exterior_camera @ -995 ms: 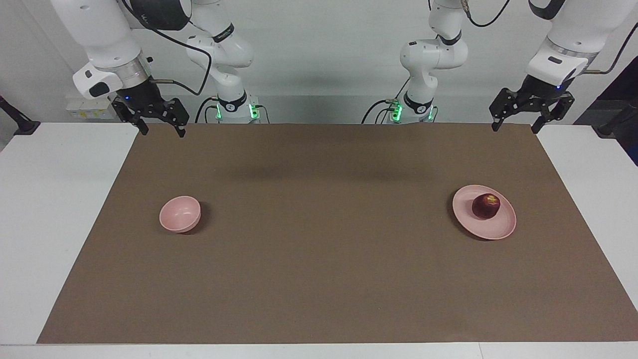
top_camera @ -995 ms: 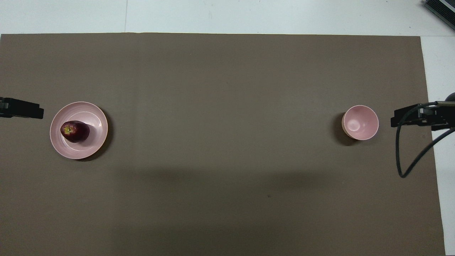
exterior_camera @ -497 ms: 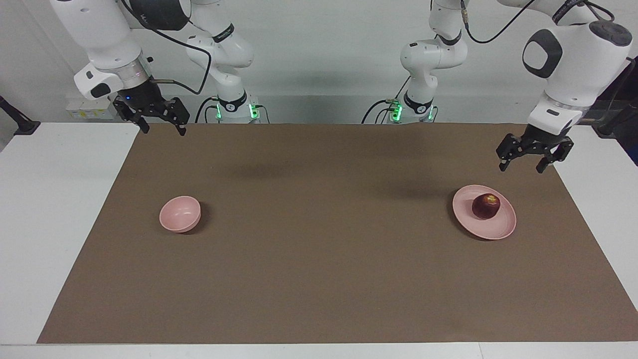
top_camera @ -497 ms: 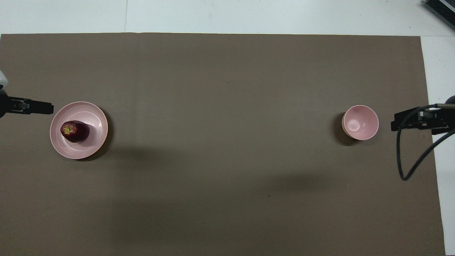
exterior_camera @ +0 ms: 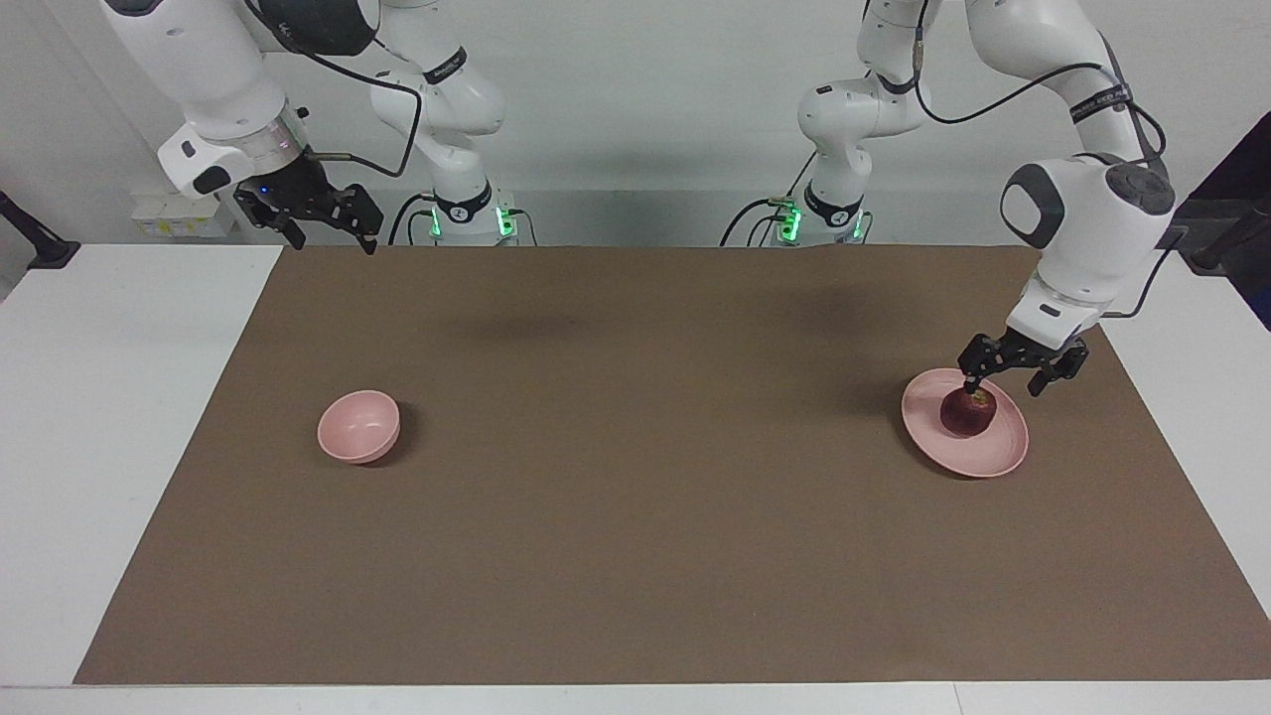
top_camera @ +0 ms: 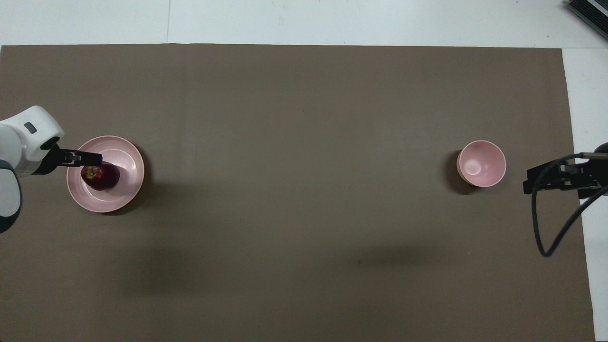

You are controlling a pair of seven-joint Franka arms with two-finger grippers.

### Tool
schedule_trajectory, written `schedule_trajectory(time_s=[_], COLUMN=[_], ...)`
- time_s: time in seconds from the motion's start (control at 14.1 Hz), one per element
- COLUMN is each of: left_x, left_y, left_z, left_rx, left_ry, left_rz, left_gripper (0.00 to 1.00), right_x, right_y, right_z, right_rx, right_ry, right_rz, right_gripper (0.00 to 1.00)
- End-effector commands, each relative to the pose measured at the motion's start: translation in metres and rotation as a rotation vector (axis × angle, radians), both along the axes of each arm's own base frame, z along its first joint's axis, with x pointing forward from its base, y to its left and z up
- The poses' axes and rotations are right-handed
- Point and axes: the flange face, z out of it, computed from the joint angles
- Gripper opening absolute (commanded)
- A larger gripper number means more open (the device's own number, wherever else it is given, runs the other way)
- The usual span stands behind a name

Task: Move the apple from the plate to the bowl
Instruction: 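Lower the left gripper onto the red apple on the pink plate, then grasp and lift the apple with the left gripper while the right gripper advances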

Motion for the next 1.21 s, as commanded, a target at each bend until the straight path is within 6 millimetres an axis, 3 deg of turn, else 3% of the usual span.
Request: schedule_trajectory(time_s=[0.0, 0.36, 0.43, 0.57, 0.64, 0.71, 0.78, 0.85, 0.99, 1.14], left_x=[-0.008, -0.018, -0.02, -0.021, -0.02, -0.02, -0.019, -0.018, -0.015, -0.012], left_y=[0.012, 0.014, 0.013, 0.01, 0.007, 0.005, 0.004, 0.003, 0.001, -0.014], left_z=[-0.033, -0.056, -0.057, -0.058, -0.058, -0.058, -0.057, -0.053, -0.026, 0.002], left_rx=[-0.007, -0.007, -0.007, -0.009, -0.009, -0.009, -0.009, -0.008, -0.002, 0.001], left_ry=[-0.009, -0.006, 0.001, 0.016, 0.017, 0.019, 0.014, 0.008, -0.037, -0.081], left_rz=[0.013, 0.02, 0.019, 0.012, 0.005, 0.003, 0.002, 0.004, -0.005, -0.023], left_gripper=[1.0, 1.0, 0.95, 0.41, 0.2, 0.07, 0.0, 0.0, 0.0, 0.0], right_x=[-0.009, -0.001, 0.003, 0.014, 0.02, 0.026, 0.029, 0.03, 0.032, 0.028], right_y=[0.016, 0.058, 0.071, 0.087, 0.093, 0.098, 0.112, 0.127, 0.152, 0.18], right_z=[-0.001, -0.01, -0.017, -0.032, -0.041, -0.046, -0.053, -0.06, -0.076, -0.097], right_rx=[0.051, 0.106, 0.099, 0.136, 0.178, 0.201, 0.209, 0.213, 0.238, 0.256], right_ry=[-0.008, 0.003, 0.01, 0.032, 0.059, 0.069, 0.087, 0.105, 0.141, 0.165], right_rz=[-0.035, -0.116, -0.151, -0.255, -0.323, -0.395, -0.439, -0.473, -0.566, -0.638], right_gripper=[1.0, 1.0, 1.0, 1.0, 1.0, 1.0, 1.0, 1.0, 1.0, 1.0])
